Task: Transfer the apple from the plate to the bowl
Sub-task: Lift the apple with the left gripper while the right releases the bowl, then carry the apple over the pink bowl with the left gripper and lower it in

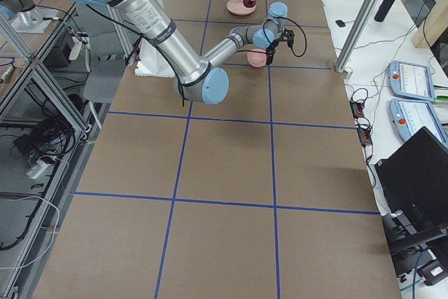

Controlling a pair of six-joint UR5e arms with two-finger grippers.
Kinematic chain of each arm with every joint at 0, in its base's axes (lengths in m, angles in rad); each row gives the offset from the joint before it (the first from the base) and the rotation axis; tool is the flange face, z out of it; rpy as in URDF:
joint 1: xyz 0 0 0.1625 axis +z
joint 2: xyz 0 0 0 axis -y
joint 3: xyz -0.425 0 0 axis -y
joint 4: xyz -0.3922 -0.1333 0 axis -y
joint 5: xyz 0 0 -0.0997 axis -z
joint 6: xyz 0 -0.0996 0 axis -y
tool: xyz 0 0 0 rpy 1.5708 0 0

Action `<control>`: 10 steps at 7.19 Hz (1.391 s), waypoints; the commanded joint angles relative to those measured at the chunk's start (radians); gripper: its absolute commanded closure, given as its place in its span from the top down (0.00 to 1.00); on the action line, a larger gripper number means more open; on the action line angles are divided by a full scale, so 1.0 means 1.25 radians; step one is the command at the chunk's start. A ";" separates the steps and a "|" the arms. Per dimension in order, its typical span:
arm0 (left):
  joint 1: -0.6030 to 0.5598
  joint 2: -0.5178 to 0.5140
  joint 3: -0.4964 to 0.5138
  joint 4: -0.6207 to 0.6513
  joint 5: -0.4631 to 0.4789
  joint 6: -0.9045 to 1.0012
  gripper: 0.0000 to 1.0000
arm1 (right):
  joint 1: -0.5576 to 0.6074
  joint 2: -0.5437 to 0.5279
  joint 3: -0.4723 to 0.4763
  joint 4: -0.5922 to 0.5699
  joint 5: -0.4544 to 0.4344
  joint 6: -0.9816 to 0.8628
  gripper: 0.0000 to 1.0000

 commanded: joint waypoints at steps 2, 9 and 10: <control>0.088 -0.166 0.152 -0.168 0.002 -0.215 0.00 | 0.108 -0.125 0.080 -0.058 0.060 -0.101 1.00; 0.166 -0.333 0.502 -0.395 0.083 -0.301 0.00 | 0.234 -0.300 0.231 -0.249 0.087 -0.342 1.00; 0.174 -0.349 0.524 -0.396 0.095 -0.302 0.00 | 0.248 -0.302 0.233 -0.254 0.087 -0.343 1.00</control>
